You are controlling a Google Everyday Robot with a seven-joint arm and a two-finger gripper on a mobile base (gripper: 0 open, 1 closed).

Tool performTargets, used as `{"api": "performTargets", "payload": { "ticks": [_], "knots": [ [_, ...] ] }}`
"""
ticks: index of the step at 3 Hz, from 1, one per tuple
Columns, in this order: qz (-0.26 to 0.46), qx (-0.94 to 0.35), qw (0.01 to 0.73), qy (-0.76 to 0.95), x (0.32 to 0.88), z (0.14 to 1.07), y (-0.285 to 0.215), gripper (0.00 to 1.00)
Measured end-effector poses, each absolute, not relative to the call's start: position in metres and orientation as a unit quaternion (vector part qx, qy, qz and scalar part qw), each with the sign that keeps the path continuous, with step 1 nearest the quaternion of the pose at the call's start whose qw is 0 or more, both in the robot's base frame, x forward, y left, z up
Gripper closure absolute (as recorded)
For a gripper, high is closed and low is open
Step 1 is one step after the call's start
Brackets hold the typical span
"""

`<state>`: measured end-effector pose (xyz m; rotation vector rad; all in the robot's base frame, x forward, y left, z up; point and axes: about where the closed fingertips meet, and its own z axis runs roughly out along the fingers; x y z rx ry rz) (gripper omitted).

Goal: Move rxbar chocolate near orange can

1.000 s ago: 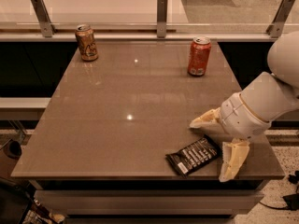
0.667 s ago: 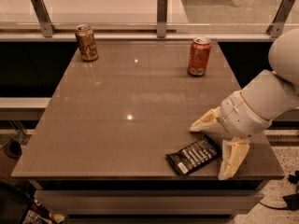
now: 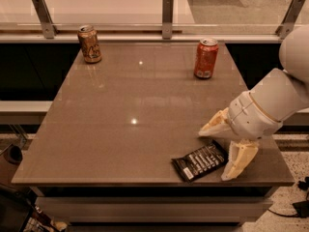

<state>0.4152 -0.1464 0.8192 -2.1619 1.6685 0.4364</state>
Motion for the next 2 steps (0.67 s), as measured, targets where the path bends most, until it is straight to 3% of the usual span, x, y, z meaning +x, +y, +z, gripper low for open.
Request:
{"api": "performTargets", "payload": {
  "ticks": [1, 2],
  "knots": [
    [0.15, -0.769, 0.182, 0.594, 0.4147, 0.8246, -0.1487, 0.0],
    [0.152, -0.773, 0.174, 0.591, 0.4175, 0.8244, -0.1477, 0.18]
  ]
}}
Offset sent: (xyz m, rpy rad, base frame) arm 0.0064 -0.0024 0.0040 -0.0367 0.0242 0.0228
